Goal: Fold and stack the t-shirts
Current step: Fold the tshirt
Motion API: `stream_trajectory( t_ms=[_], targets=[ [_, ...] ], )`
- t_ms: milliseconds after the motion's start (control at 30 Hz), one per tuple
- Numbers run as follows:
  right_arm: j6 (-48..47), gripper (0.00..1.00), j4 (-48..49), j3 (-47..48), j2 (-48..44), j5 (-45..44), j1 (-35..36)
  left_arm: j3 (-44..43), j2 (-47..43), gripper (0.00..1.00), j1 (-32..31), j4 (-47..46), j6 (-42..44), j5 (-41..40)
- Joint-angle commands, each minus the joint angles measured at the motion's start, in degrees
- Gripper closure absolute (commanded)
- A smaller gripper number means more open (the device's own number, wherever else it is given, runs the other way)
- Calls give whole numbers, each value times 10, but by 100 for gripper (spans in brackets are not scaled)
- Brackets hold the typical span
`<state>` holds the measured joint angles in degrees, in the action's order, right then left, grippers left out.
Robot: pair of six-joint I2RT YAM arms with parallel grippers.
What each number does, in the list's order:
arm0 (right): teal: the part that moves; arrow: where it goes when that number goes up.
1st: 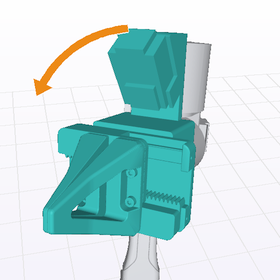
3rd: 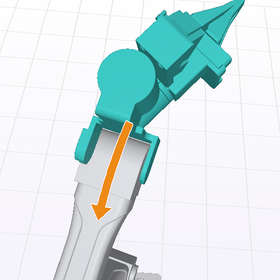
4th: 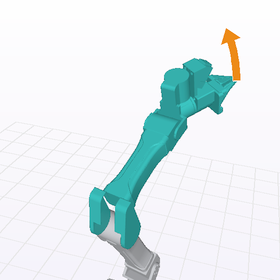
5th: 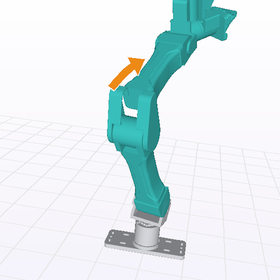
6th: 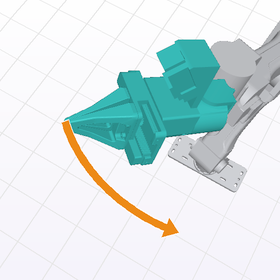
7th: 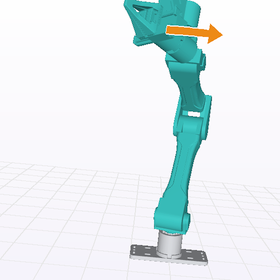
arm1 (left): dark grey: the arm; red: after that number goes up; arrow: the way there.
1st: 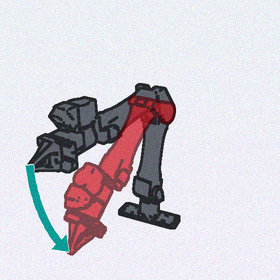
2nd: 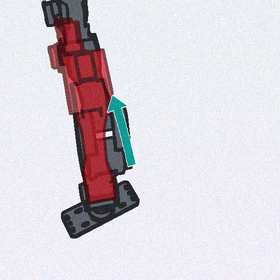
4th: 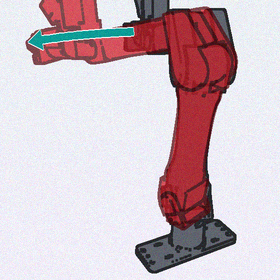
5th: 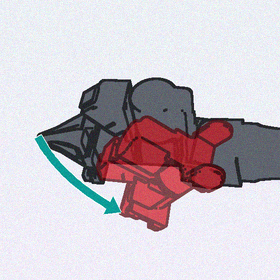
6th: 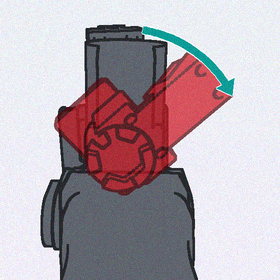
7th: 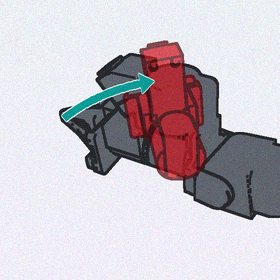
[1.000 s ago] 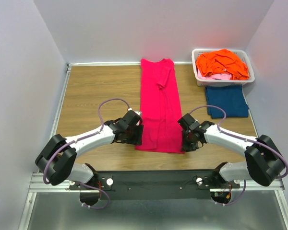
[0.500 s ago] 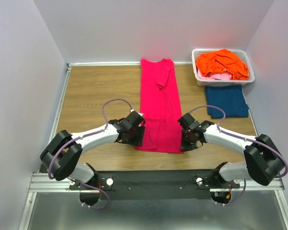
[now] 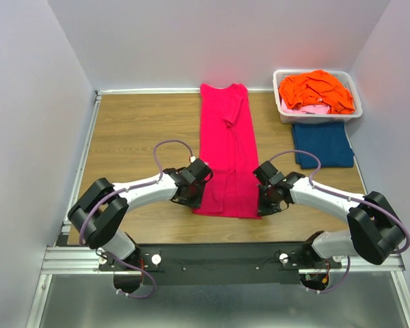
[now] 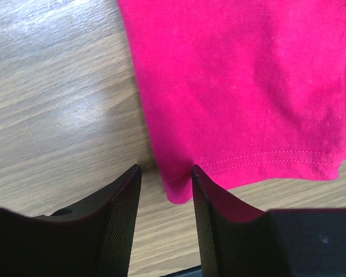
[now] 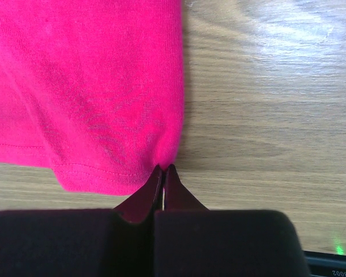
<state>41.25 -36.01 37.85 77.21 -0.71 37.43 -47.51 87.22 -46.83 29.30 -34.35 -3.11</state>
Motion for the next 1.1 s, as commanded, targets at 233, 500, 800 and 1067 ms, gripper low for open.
stream_trajectory(
  t_ms=[233,500,800,1067],
  targets=[
    [-13,99,-1,-22,18,4,1,-14,40,98,-31,32,0,-9],
    [-15,99,-43,7,-21,97,11,9,-34,100,-84,81,-54,21],
    [1,99,-136,24,-91,107,43,62,-143,100,-155,81,-132,69],
    [-58,99,-147,206,29,-81,35,-34,-94,100,-18,15,-12,36]
  ],
)
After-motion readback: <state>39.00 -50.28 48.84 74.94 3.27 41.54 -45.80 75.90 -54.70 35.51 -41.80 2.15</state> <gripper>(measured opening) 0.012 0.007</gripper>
